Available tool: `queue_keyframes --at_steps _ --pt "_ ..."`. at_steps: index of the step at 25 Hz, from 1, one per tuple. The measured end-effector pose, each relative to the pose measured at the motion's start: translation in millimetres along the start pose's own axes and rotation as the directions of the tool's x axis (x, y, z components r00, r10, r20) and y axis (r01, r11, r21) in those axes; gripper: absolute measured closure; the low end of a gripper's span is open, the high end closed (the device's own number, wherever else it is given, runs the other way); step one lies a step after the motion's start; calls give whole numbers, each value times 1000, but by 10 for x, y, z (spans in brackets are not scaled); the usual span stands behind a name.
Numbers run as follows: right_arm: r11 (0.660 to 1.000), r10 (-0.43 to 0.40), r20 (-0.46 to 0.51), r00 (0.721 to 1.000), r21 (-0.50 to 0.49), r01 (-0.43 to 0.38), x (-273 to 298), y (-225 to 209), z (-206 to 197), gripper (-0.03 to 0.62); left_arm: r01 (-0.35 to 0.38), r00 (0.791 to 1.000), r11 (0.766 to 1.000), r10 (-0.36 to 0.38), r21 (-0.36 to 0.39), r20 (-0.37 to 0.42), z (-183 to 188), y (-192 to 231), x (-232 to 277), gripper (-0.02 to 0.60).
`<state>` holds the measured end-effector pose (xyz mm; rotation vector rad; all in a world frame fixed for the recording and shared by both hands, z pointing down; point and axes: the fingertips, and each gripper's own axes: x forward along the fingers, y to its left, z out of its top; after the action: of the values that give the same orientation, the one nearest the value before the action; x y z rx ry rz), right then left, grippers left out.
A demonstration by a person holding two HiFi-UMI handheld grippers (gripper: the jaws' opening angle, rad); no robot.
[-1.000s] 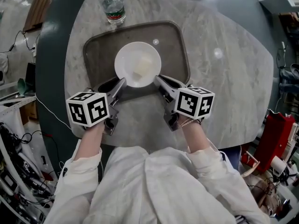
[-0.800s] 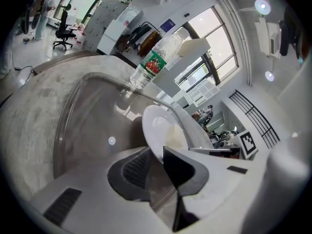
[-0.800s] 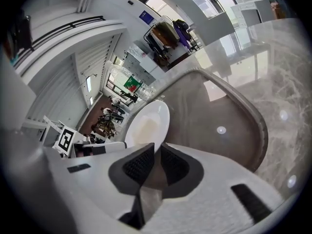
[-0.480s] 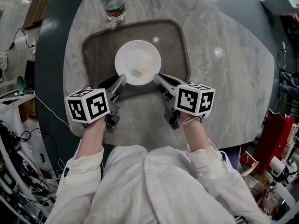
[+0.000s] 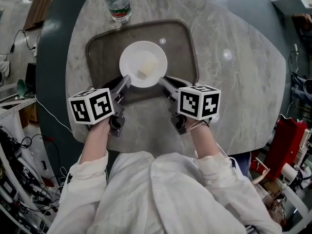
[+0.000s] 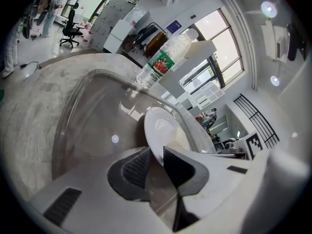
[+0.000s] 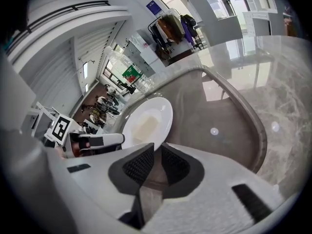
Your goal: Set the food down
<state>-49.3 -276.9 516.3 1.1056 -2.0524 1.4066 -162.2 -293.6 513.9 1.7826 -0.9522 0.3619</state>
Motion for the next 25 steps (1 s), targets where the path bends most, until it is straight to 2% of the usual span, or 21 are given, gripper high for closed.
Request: queue_keyframes --at_steps 14,17,21,25 --pt "1000 -2 20 1000 -13 2 -56 -38 -19 574 26 1000 998 -26 -50 -1 -53 -1 15 497" --pt "1000 -1 24 1000 -12 1 -86 -58 -44 574 0 1000 1000 1 -27 24 2 36 -1 488" --pt "1000 4 35 999 -12 -4 -139 -71 -55 574 13 1000 998 -12 -61 28 -60 2 -14 486" --pt "999 12 46 999 -45 -10 -258 -4 -103 574 15 998 999 -11 -50 65 -69 -63 -147 485"
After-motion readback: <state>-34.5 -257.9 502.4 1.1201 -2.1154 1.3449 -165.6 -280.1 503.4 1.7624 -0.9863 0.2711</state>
